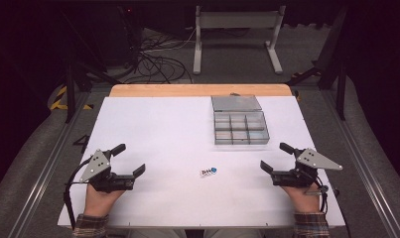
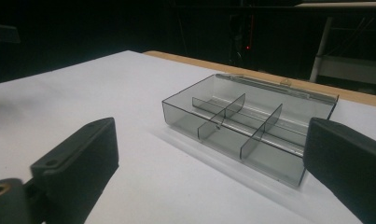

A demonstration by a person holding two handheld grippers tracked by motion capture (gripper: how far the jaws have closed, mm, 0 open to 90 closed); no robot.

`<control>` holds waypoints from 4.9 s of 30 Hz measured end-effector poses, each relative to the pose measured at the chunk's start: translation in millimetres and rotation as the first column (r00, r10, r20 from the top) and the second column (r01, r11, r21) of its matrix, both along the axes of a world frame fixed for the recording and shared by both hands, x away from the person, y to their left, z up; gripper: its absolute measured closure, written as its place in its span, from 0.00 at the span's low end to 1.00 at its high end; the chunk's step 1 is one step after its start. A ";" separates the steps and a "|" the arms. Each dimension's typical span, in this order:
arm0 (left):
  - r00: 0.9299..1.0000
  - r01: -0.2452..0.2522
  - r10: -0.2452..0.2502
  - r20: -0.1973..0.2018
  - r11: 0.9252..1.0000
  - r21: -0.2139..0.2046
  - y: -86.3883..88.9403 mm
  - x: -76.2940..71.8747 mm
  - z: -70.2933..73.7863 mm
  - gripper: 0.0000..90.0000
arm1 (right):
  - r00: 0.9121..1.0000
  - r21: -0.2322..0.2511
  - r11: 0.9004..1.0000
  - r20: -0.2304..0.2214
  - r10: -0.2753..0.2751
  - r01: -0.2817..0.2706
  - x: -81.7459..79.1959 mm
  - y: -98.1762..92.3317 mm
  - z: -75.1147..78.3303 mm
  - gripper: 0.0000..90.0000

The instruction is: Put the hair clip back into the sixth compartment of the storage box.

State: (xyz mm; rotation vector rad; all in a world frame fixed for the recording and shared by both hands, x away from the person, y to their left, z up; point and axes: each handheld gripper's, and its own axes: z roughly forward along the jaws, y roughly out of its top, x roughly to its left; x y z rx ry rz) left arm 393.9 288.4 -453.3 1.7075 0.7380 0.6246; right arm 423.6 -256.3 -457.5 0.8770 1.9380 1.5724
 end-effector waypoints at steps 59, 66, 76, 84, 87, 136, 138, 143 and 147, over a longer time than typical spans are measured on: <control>0.999 0.039 -0.039 -0.032 0.999 0.010 -3.3 0.5 -7.0 0.05 | 0.977 -0.232 0.956 -0.159 0.145 -0.180 24.2 81.4 -5.9 0.30; 0.999 0.038 -0.038 -0.034 0.999 0.005 -2.9 0.2 -7.1 0.05 | 0.970 -0.248 0.946 -0.174 0.170 -0.210 28.5 92.3 -6.4 0.31; 0.999 0.037 -0.037 -0.030 0.999 0.014 -2.1 0.9 -7.1 0.05 | 0.953 -0.285 0.918 -0.205 0.223 -0.276 32.8 107.0 -11.1 0.37; 0.999 0.043 -0.042 -0.034 0.999 0.017 -2.0 1.3 -7.5 0.05 | 0.936 -0.294 0.899 -0.234 0.262 -0.325 36.1 118.3 -16.7 0.43; 0.998 0.044 -0.043 -0.038 0.999 0.017 -2.1 1.2 -7.8 0.05 | 0.931 -0.297 0.893 -0.242 0.273 -0.339 37.1 122.4 -18.4 0.45; 0.998 0.046 -0.045 -0.050 0.999 0.026 -0.2 2.2 -9.2 0.06 | 0.882 -0.340 0.831 -0.336 0.329 -0.440 43.6 170.8 -37.1 0.93; 0.998 0.047 -0.046 -0.048 0.998 0.030 0.2 2.5 -9.3 0.05 | 0.882 -0.338 0.833 -0.342 0.325 -0.438 43.7 170.9 -36.7 0.94; 0.998 0.045 -0.044 -0.050 0.999 0.026 0.6 2.8 -9.6 0.06 | 0.878 -0.318 0.843 -0.357 0.318 -0.434 44.6 168.8 -35.9 0.95; 0.998 0.047 -0.045 -0.053 0.999 0.025 0.3 2.9 -9.7 0.06 | 0.884 -0.330 0.843 -0.350 0.309 -0.426 44.2 167.5 -34.7 0.95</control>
